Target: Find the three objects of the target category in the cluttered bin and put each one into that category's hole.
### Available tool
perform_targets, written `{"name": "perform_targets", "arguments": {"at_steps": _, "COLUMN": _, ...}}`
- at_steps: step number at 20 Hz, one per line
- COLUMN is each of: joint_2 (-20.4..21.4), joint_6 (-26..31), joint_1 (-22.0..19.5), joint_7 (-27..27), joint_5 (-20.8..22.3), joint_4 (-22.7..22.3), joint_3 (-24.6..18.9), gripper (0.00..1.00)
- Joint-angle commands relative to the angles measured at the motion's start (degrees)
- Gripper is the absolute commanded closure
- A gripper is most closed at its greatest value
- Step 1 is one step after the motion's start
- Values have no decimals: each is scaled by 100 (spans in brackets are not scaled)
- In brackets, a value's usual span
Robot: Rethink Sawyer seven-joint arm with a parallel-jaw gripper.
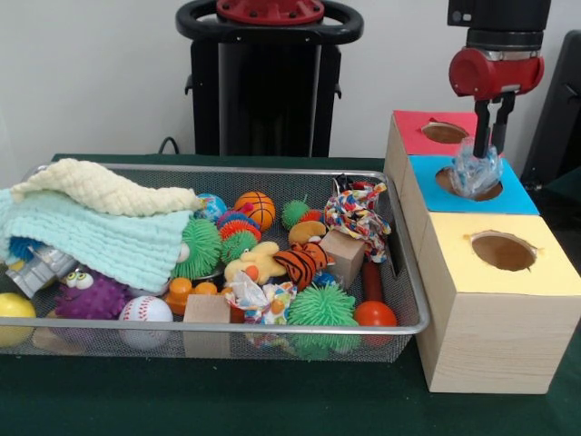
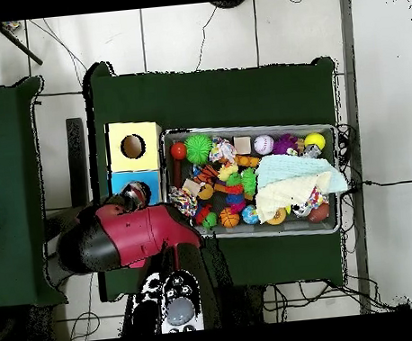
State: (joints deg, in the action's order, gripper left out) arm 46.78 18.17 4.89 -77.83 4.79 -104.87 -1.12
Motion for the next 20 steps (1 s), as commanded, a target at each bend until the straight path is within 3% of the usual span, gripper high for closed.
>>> {"name": "perform_targets", "arguments": {"at_steps": 1, "joint_2": -115, "joint_6": -333, "joint_1": -115, "joint_7": -1118, "joint_5": -183, "joint_4": 143, "joint_3": -362, "gripper": 0}}
{"name": "perform_targets", "arguments": {"at_steps": 15, "joint_2": -129, "joint_6": -363, "joint_1": -156, "joint_7": -1098, "joint_5": -192, "joint_4": 169, "joint_3": -350, "gripper": 0}}
{"name": "perform_targets", "arguments": {"at_steps": 20, "joint_2": 65, "joint_6": -204, "joint_1": -264, "joint_7": -1059, "joint_5": -257, "joint_4": 15, "joint_3": -449, "gripper": 0}}
